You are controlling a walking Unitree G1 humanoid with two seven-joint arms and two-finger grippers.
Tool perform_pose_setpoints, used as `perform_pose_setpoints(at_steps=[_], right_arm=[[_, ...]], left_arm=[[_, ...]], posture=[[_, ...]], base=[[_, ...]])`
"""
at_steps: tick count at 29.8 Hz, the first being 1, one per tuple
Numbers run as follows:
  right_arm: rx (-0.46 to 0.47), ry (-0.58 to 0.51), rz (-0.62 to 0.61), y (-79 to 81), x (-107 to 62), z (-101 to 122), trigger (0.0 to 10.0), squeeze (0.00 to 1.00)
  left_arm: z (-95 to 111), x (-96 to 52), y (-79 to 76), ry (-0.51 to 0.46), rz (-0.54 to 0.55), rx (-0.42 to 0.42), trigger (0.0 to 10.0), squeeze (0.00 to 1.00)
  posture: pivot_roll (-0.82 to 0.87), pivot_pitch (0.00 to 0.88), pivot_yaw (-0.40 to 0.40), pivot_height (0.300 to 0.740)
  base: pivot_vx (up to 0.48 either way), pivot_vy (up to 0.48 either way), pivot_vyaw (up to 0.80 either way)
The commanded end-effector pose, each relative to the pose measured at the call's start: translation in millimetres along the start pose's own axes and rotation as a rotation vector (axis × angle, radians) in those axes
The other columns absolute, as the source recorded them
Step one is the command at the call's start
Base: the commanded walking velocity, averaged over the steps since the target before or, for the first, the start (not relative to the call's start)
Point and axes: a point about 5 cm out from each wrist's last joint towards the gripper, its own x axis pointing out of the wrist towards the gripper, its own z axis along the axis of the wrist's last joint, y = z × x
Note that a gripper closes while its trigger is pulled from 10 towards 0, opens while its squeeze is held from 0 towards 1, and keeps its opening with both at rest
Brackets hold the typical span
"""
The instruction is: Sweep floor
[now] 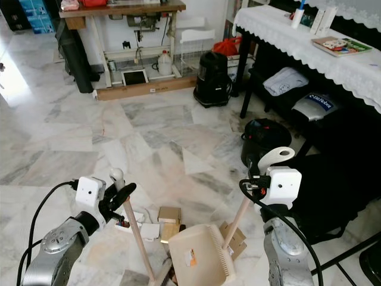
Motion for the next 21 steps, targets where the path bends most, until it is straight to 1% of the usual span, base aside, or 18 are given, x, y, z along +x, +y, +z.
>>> perform_pose_setpoints(at_steps=[1,5,9,11,17,18,21], right_arm=[[0.007,-0.032,-0.002,-0.5,3.0,7,10.0,0.0],[0.007,-0.032,-0.001,-0.4,3.2,6,10.0,0.0],[0.009,-0.031,0.0,0.0,3.4,6,10.0,0.0],[0.009,-0.031,0.0,-0.1,3.4,6,10.0,0.0],[0.009,-0.033,-0.001,0.3,3.7,6,10.0,0.0],[0.008,-0.034,-0.003,0.1,4.2,6,10.0,0.0],[0.003,-0.036,-0.015,-1.7,4.6,7,10.0,0.0]], left_arm=[[4,-2.4,-3.2,0.0,-0.045,-0.023,10.0,0.0],[5,-6.1,-3.0,0.011,-0.065,-0.027,10.0,0.0],[8,-8.1,-7.6,0.022,-0.121,-0.046,10.0,0.0],[9,-8.8,-8.5,0.023,-0.128,-0.044,10.0,0.0],[13,-11.1,0.4,0.018,-0.077,-0.01,10.0,0.0],[18,-12.0,5.1,-0.005,-0.043,-0.009,10.0,0.0],[26,-14.5,11.5,-0.042,-0.001,-0.014,10.0,0.0]], posture=[[-0.02,0.0,-0.038,0.74],[-0.02,0.0,-0.038,0.74],[-0.02,0.0,-0.036,0.74],[-0.02,0.0,-0.037,0.74],[-0.02,0.0,-0.035,0.74],[-0.02,0.0,-0.035,0.74],[-0.02,0.0,-0.035,0.74]], base=[[0.0,0.0,0.0],[0.0,0.0,0.0],[0.0,0.0,0.0],[0.0,0.0,0.0],[0.0,0.0,0.0],[0.0,0.0,0.0],[0.0,0.0,0.0]])
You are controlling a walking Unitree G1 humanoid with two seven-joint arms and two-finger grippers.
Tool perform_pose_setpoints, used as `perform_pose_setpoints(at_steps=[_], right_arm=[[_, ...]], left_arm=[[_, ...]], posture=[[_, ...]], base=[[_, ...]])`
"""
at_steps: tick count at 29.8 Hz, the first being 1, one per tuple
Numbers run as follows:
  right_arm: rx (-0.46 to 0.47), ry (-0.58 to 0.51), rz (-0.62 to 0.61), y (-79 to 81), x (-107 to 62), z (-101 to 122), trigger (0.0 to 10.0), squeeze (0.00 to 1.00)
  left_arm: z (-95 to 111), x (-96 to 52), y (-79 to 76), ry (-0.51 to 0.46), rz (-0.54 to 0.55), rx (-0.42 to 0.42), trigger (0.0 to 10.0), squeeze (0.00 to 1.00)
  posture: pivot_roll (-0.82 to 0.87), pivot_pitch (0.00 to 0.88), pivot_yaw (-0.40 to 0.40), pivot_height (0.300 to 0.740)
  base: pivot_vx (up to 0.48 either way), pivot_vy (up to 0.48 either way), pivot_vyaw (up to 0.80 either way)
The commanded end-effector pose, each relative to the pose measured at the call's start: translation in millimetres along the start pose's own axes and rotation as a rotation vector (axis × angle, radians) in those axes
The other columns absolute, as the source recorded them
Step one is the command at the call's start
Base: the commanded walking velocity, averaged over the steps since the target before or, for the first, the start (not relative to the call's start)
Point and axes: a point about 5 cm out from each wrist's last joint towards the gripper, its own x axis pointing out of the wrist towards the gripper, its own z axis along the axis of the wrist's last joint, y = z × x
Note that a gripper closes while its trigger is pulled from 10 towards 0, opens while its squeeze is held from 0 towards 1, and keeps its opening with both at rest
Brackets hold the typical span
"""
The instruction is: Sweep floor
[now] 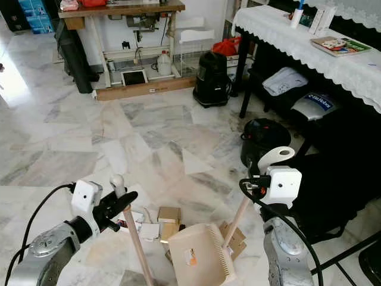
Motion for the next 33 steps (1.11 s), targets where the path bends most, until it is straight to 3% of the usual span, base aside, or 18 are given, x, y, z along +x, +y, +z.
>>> perform_pose_setpoints(at_steps=[1,9,14,23,33], right_arm=[[0.001,-0.031,-0.017,-2.3,3.5,6,10.0,0.0],[-0.005,-0.039,-0.037,-5.2,4.7,7,10.0,0.0],[-0.001,-0.048,-0.035,-3.8,5.7,8,10.0,0.0],[0.001,-0.051,-0.071,-8.4,6.6,6,10.0,0.0],[-0.023,-0.067,-0.117,-13.8,6.8,9,10.0,0.0]], left_arm=[[16,-2.3,5.4,-0.063,0.03,0.023,10.0,0.0],[29,-3.8,17.8,-0.157,0.169,0.062,10.0,0.0],[28,1.8,12.4,-0.187,0.213,0.049,10.0,0.0],[28,8.5,14.8,-0.272,0.413,0.085,10.0,0.0],[39,15.0,17.4,-0.339,0.497,0.147,10.0,0.0]], posture=[[-0.02,0.0,-0.036,0.74],[-0.02,0.0,-0.037,0.74],[-0.02,0.0,-0.038,0.74],[-0.03,0.0,-0.03,0.74],[-0.04,0.0,-0.021,0.74]], base=[[0.0,0.0,0.0],[0.0,0.0,0.0],[0.0,0.0,0.0],[0.0,0.0,0.0],[0.0,0.0,0.0]])
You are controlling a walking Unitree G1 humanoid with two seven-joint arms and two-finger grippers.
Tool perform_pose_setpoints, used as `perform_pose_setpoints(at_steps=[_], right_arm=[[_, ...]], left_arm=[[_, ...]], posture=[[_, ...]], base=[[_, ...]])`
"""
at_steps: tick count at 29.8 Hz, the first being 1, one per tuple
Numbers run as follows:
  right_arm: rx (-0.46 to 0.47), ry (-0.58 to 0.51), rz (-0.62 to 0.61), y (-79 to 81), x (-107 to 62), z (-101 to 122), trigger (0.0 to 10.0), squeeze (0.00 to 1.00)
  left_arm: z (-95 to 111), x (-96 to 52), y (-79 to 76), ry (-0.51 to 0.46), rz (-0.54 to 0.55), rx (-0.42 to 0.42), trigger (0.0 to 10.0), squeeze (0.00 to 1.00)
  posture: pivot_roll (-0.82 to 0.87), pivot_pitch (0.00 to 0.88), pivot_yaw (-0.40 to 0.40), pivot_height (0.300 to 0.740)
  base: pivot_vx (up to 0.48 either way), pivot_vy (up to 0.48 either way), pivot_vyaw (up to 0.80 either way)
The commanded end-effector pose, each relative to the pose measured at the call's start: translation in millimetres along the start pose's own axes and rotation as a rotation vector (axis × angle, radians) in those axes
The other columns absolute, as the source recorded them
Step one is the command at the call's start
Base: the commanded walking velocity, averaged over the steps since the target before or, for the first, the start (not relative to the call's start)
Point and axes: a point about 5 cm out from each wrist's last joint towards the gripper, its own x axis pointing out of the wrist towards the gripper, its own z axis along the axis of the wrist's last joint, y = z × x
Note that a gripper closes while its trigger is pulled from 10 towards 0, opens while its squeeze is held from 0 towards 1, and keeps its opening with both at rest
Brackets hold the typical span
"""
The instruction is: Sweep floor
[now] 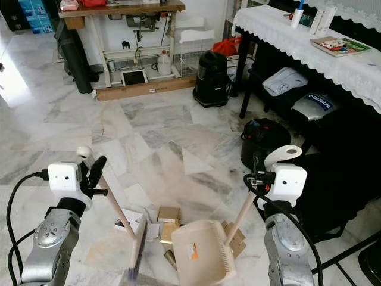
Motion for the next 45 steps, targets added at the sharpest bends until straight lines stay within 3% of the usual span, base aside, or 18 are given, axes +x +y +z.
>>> perform_pose_setpoints(at_steps=[1,7,12,45], right_arm=[[-0.019,-0.034,-0.037,-8.4,-0.3,6,10.0,0.0],[-0.027,-0.035,-0.055,-14.3,-1.5,6,10.0,0.0],[-0.018,-0.038,-0.044,-7.0,1.4,5,10.0,0.0],[-0.002,-0.019,-0.014,0.1,-2.0,0,10.0,0.0]], left_arm=[[7,4.4,1.1,-0.045,0.017,0.017,10.0,0.0],[6,4.6,-1.9,-0.048,-0.01,0.003,10.0,0.0],[3,4.6,-10.2,-0.04,-0.042,-0.025,10.0,0.0],[0,1.6,-10.6,-0.029,-0.078,-0.02,10.0,0.0]], posture=[[-0.04,0.0,-0.021,0.74],[-0.04,0.0,-0.022,0.74],[-0.03,0.0,-0.02,0.74],[-0.03,0.0,-0.014,0.74]], base=[[0.0,0.0,0.0],[0.0,0.0,0.0],[0.0,0.0,0.0],[0.0,0.0,0.0]])
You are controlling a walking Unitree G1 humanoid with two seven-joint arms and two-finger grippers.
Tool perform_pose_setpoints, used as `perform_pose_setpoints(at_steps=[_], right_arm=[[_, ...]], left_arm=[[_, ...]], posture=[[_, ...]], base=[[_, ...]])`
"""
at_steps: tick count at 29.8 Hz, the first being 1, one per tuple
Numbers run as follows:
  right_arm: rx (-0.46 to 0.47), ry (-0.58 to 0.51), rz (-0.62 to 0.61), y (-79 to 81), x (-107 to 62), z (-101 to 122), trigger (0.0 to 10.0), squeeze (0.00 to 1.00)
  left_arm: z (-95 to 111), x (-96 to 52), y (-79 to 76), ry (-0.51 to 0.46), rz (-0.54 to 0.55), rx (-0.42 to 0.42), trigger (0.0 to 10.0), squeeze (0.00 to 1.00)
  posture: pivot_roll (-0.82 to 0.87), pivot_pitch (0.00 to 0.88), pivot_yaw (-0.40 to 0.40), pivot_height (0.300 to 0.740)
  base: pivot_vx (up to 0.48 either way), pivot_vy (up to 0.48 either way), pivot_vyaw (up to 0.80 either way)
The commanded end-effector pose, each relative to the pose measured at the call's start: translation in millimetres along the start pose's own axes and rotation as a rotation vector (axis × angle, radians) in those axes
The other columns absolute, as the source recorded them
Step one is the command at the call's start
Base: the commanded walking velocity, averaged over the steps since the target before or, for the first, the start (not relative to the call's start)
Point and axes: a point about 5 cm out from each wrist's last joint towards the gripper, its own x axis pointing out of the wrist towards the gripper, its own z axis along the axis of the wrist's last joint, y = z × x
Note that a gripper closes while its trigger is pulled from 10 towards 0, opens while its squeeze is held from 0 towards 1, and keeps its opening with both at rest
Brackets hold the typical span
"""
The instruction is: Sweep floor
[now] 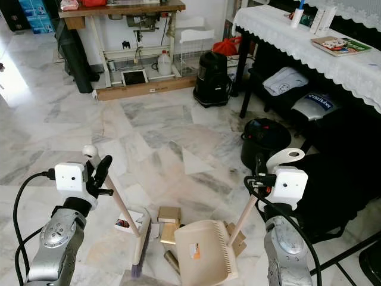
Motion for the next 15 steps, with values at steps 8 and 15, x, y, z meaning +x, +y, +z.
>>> perform_pose_setpoints(at_steps=[8,15], right_arm=[[0.002,-0.035,0.004,0.5,2.4,6.7,10.0,0.0],[0.004,-0.031,0.008,0.5,2.8,6.4,10.0,0.0]], left_arm=[[5.9,2.3,-1.9,-0.041,-0.008,-0.01,10.0,0.0],[4.3,3.0,-1.3,-0.029,0.0,-0.005,10.0,0.0]], posture=[[-0.03,0.0,-0.016,0.74],[-0.03,0.0,-0.019,0.74]], base=[[0.0,0.0,0.0],[0.0,0.0,0.0]])
